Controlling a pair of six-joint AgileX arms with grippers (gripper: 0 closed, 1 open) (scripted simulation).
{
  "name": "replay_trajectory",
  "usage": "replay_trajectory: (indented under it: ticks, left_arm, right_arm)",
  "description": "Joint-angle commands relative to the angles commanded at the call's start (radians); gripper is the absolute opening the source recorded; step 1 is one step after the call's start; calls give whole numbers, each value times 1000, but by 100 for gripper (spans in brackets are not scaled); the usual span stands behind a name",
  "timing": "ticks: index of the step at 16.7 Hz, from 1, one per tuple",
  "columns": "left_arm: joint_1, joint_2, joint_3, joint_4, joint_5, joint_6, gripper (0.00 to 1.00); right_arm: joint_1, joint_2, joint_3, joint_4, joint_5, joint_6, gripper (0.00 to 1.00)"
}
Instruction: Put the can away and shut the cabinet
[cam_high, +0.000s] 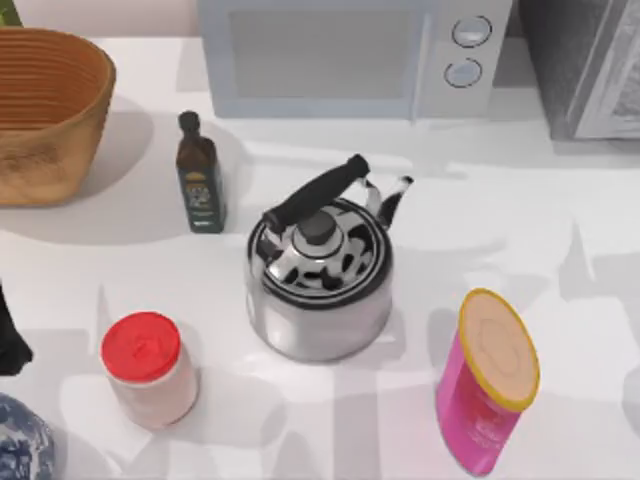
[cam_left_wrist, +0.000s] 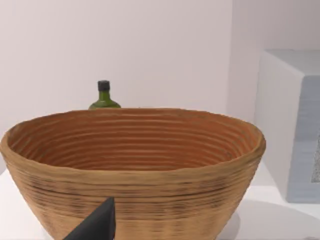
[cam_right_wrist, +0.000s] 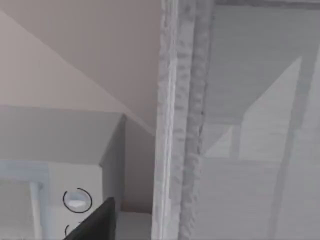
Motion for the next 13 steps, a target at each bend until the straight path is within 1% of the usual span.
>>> replay_trajectory:
  ticks: [3, 6, 9, 13]
  left_arm:
    - [0, 0, 0, 0, 0, 0, 100]
    - [0, 0, 0, 0, 0, 0, 100]
    - [0, 0, 0, 0, 0, 0, 100]
    - [0, 0, 0, 0, 0, 0, 100]
  right_arm:
    - [-11, -214, -287, 55, 2, 12, 100]
    - [-17, -368, -483, 90, 7, 25, 100]
    - [-20, -450, -586, 106, 13, 35, 100]
    - [-21, -462, -601, 109, 13, 37, 100]
